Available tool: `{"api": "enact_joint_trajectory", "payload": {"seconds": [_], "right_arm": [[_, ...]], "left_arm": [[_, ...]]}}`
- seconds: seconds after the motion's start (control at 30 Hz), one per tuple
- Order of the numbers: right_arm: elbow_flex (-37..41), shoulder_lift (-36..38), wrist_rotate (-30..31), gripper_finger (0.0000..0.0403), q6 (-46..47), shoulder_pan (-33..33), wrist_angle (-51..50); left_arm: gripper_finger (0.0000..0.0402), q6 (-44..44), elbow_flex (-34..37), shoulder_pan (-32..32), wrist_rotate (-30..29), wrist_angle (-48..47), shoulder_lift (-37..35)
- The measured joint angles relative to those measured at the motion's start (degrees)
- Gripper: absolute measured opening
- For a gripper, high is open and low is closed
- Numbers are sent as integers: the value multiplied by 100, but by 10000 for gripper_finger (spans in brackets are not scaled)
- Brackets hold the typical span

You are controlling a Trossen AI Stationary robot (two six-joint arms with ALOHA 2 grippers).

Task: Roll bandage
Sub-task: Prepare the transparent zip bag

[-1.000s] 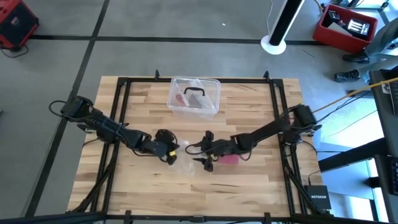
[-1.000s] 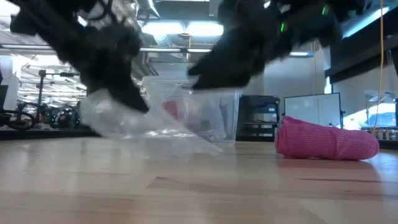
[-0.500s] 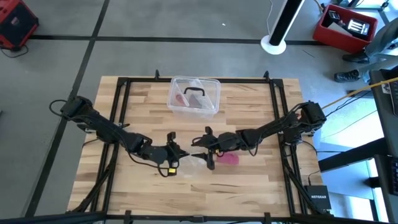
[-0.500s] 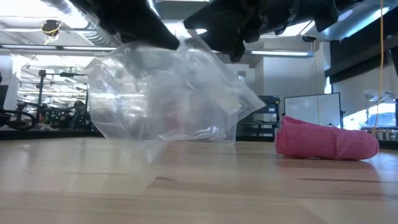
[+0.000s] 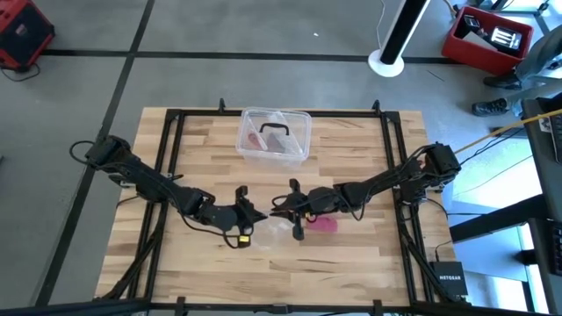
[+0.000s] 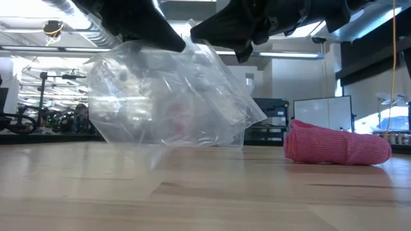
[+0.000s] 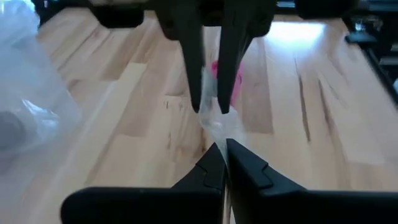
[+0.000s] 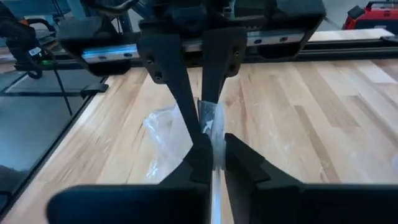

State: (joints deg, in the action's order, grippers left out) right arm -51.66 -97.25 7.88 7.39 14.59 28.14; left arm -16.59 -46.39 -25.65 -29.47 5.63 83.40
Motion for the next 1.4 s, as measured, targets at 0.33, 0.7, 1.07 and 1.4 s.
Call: {"api": "enact_joint_trajectory", "payload": {"seconds": [0.33,0.7,1.07,1.4], "right_arm": [[-2,0,63,32,-154,4,-245],[-2,0,63,32,-167,4,-230],[-2,0,63,33,-170,0,-220],[-2,-1,101,34,-139,-4,-219]], "left_arm": [[57,-801,0,66,37,-17,-405],[97,-901,-2,341,38,112,-271],[77,-762,-2,369,54,365,-140],[5,-491,-2,404,5,439,-116]]}}
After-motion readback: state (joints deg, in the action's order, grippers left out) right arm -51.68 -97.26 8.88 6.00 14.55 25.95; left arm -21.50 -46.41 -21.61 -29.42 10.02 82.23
